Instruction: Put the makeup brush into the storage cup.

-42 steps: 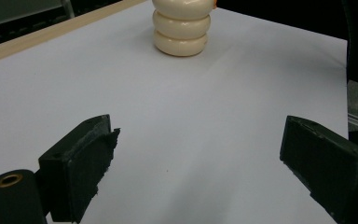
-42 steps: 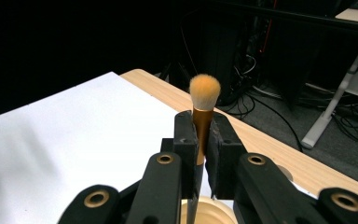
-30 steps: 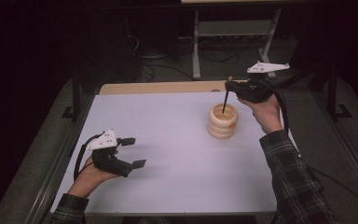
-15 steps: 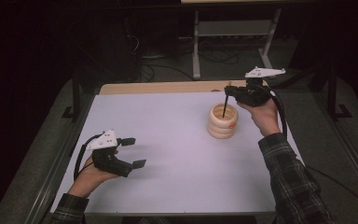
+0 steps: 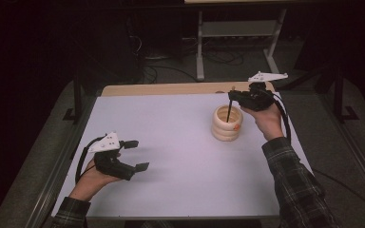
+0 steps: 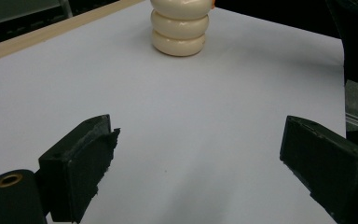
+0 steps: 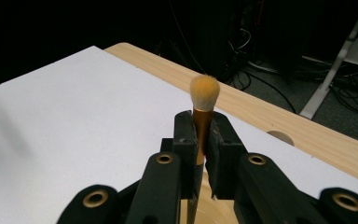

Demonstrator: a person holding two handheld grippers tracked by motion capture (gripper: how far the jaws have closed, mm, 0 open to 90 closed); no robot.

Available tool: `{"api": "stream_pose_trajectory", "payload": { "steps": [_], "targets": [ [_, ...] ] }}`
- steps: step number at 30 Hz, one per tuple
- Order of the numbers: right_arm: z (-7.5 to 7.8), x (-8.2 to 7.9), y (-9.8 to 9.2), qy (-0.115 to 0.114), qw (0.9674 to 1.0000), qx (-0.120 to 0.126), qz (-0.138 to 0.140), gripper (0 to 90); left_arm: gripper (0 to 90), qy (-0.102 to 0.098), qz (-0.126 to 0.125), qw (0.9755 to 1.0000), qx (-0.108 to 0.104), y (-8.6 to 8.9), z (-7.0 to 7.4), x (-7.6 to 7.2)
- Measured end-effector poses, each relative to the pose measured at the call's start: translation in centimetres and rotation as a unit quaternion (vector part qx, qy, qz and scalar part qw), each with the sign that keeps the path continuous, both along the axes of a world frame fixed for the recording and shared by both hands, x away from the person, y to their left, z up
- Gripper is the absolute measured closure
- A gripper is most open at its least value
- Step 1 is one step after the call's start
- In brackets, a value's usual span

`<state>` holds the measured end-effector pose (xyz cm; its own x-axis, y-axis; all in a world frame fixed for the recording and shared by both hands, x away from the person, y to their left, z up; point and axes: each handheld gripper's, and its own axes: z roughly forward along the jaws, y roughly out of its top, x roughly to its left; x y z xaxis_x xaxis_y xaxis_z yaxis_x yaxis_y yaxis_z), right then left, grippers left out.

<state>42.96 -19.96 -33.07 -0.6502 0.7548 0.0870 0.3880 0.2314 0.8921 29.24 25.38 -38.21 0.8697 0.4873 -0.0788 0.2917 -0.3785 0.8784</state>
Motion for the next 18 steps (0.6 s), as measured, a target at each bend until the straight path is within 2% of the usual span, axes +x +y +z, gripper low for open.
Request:
{"api": "stream_pose_trajectory", "payload": {
  "steps": [9,15,18],
  "targets": [
    [-0.25,0.15,0.24,0.009,0.9999,-0.005,0.003,77.4,9.0,-0.001,0.001,1.0,-0.001,0.07,0.04,0.0],
    [-0.38,0.26,0.49,0.011,0.9999,-0.01,0.006,57.0,9.0,-0.001,0.0,1.0,0.0,0.08,0.04,0.01],
    [-0.46,0.33,0.62,0.012,0.9999,-0.012,0.002,42.3,9.0,-0.001,0.0,1.0,0.0,0.06,0.06,0.0]
  ]
}}
